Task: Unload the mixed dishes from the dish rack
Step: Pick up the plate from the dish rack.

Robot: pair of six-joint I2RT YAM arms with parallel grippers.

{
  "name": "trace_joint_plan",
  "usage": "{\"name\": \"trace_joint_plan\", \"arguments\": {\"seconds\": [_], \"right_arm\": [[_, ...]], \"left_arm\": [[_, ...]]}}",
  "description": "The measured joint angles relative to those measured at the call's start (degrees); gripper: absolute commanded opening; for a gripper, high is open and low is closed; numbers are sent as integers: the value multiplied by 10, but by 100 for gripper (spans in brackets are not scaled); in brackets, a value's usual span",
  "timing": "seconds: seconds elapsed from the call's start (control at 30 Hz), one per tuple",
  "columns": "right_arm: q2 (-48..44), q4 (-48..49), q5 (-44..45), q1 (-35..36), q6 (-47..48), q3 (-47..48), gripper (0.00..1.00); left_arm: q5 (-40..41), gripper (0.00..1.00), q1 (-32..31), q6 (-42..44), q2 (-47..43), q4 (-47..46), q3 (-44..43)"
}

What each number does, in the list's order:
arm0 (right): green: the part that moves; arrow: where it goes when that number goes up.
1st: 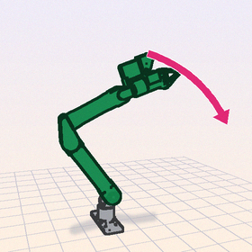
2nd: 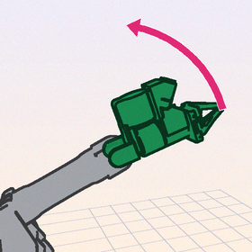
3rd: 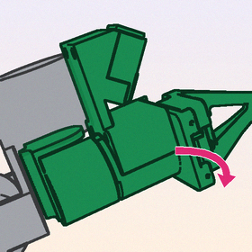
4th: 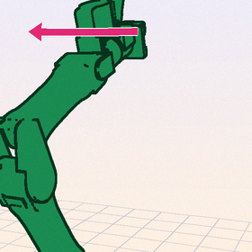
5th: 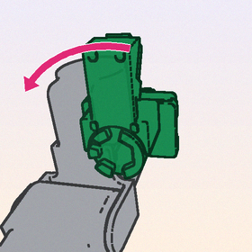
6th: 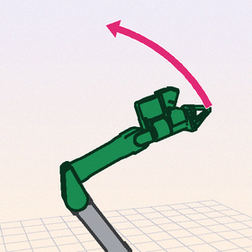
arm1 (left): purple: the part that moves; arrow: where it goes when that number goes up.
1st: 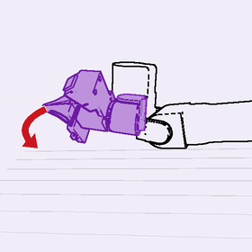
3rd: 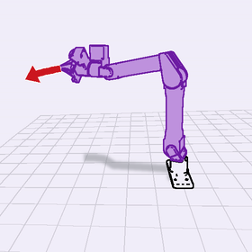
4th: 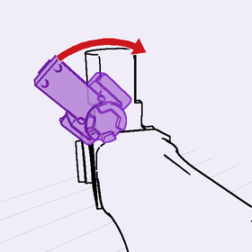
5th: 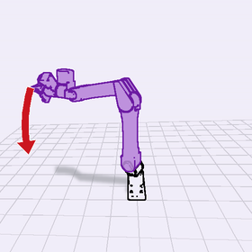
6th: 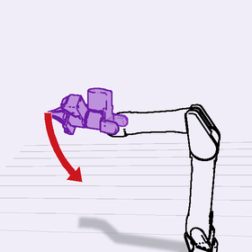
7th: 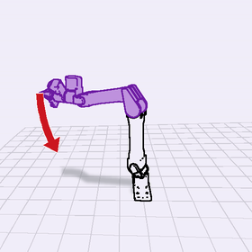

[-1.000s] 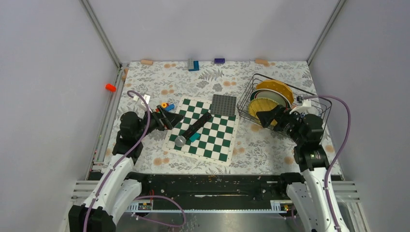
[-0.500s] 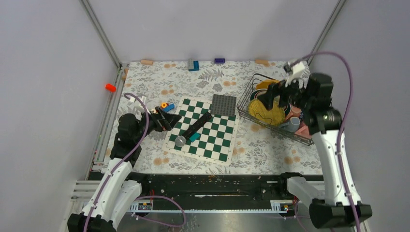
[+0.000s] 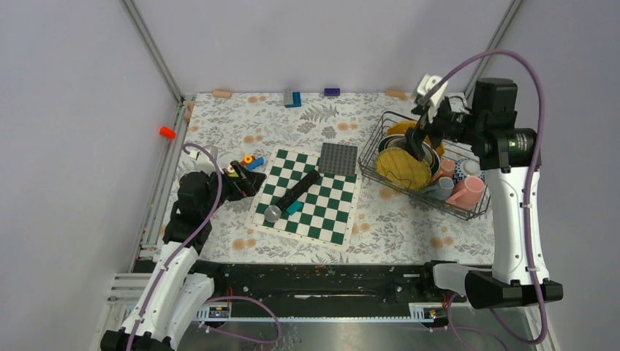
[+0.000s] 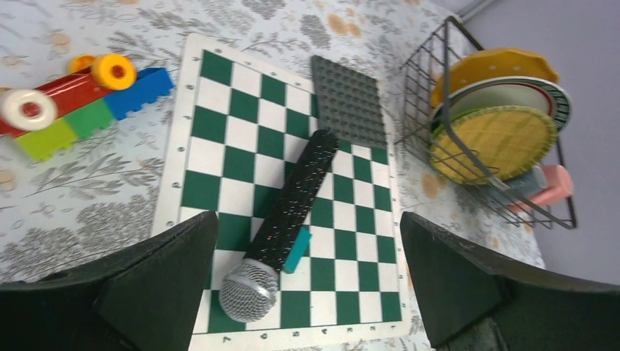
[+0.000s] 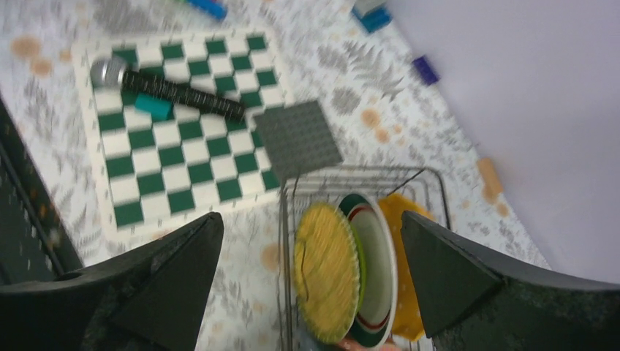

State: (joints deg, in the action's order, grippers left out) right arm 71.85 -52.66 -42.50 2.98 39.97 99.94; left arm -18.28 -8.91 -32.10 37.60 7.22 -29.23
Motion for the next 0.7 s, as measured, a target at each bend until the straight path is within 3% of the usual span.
{"name": "trace_joint_plan", "arguments": {"seconds": [0.17,0.27,0.7], "right_arm": [[-32,-82,14,0,162,-101,99],[-12,-115,50,2,199,-116,99],[72,-41,214,22,177,-166,97]], "left_arm": [[58,99,0,8,4,24,-1],[82,99,0,8,16,23,-1],[250,99,0,-14,52,110,-7]]}}
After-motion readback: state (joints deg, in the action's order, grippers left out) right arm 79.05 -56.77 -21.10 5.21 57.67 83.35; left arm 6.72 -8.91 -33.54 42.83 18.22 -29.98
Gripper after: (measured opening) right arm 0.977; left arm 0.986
